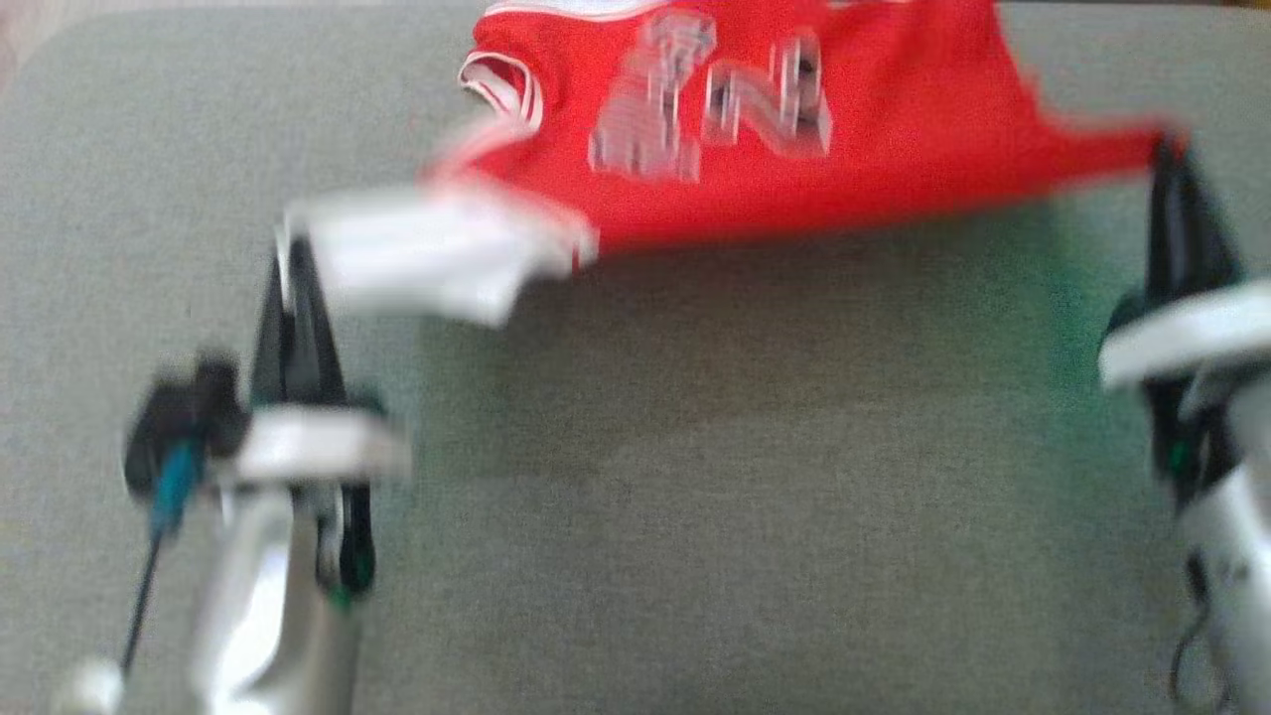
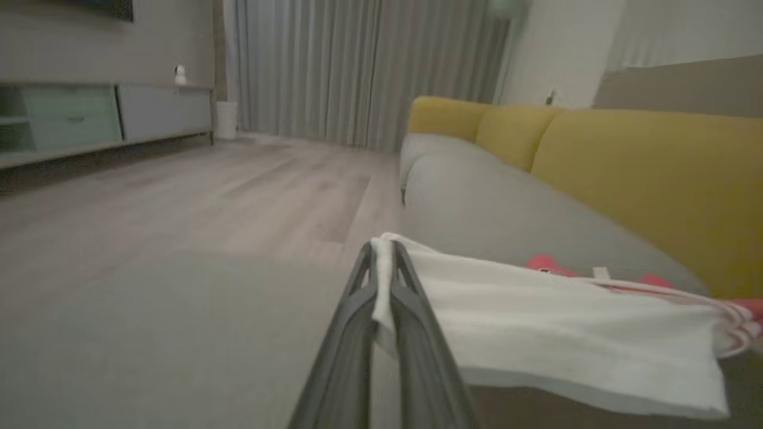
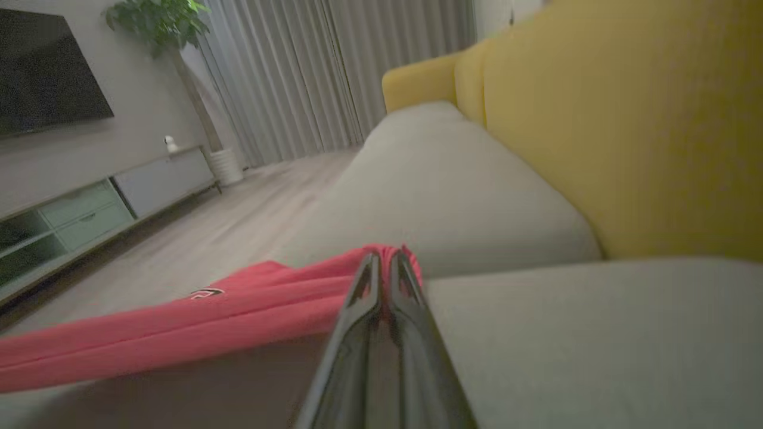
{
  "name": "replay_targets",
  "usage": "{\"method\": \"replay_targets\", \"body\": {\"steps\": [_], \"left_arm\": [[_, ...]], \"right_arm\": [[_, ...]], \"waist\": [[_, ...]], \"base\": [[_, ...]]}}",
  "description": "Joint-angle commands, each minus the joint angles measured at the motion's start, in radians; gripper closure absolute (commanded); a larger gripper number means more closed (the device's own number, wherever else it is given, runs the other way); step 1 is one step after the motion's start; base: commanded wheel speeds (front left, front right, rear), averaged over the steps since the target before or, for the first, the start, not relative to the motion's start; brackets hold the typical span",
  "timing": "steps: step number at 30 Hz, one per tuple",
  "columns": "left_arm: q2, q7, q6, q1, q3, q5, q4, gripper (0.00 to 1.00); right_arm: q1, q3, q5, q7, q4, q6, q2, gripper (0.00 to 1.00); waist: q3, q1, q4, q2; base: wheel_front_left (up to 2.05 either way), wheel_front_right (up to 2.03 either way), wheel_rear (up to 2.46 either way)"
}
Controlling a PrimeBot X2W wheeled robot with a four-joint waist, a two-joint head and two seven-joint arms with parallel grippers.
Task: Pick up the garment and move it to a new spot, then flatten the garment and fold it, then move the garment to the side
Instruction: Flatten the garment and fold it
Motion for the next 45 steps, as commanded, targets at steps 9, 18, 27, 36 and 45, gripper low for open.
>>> {"method": "replay_targets", "body": {"steps": [9, 18, 27, 36, 45], "left_arm": [[0.014, -0.005, -0.006, 0.271, -0.007, -0.071, -0.052, 1.0], [0.013, -0.005, 0.007, 0.458, -0.062, -0.05, -0.059, 1.0], [0.013, -0.005, -0.021, 0.453, -0.049, -0.05, -0.149, 1.0], [0.013, -0.005, -0.055, 0.182, -0.076, -0.014, -0.138, 1.0], [0.013, -0.005, -0.018, -0.058, -0.08, 0.034, 0.021, 1.0]], "right_arm": [[0.286, 0.008, 0.091, -0.006, -0.053, -0.001, 0.033, 1.0], [0.492, 0.054, 0.129, -0.006, -0.058, -0.001, 0.064, 1.0], [0.507, 0.044, 0.163, -0.006, -0.154, -0.001, 0.05, 1.0], [0.309, 0.08, 0.235, 0.007, -0.129, -0.001, 0.047, 1.0], [0.098, 0.157, 0.274, 0.029, 0.003, -0.001, 0.04, 1.0]], "waist": [[-0.113, 0.0, -0.02, 0.0], [-0.184, 0.0, -0.009, 0.0], [-0.147, 0.0, -0.007, 0.0], [-0.04, 0.0, -0.025, 0.0], [0.053, 0.0, -0.04, 0.0]], "base": [[0.0, 0.0, 0.0], [0.0, 0.0, 0.0], [0.0, 0.0, 0.0], [0.0, 0.0, 0.0], [0.0, 0.0, 0.0]]}}
